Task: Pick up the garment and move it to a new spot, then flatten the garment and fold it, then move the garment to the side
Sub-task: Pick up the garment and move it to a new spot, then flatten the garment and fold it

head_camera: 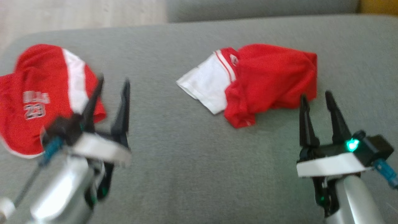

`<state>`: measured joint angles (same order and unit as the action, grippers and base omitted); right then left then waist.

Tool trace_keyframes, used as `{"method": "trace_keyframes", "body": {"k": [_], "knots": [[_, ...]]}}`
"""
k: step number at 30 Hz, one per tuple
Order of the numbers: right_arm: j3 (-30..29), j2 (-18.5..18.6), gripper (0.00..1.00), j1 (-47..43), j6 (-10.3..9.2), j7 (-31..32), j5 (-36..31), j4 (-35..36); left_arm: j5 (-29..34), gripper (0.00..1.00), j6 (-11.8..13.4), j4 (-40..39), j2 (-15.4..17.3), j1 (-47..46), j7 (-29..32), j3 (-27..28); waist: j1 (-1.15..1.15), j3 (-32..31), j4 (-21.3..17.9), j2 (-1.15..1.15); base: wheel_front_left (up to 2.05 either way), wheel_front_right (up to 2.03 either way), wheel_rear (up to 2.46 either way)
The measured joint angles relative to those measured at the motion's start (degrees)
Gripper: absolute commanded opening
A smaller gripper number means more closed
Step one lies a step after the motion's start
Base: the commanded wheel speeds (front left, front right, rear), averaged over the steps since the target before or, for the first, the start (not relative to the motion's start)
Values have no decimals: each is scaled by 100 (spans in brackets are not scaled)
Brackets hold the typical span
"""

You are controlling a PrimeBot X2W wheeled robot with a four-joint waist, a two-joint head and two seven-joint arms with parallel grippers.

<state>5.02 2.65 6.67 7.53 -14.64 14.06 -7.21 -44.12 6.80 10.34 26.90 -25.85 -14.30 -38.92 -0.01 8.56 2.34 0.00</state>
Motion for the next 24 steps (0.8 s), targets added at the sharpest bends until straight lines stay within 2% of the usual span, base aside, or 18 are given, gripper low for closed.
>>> {"method": "trace_keyframes", "body": {"k": [4,10,17,24], "knots": [[12,-1,100,-199,0,0,-44,-75,115,100,133,-174,-89,710,0,101,-1,-214,217,0,0,0,0],[31,-3,100,-274,0,0,-52,-91,466,100,165,-401,-801,1638,-1,825,-1,-418,449,0,0,0,0],[159,-1,100,-248,0,0,-232,-204,1034,100,-304,-394,-1177,1757,-15,1285,1,-311,515,0,0,0,0],[617,-1,100,203,0,58,-535,-1027,1301,100,-602,-194,-1506,1647,-15,1497,1,-102,758,0,0,0,0]]}}
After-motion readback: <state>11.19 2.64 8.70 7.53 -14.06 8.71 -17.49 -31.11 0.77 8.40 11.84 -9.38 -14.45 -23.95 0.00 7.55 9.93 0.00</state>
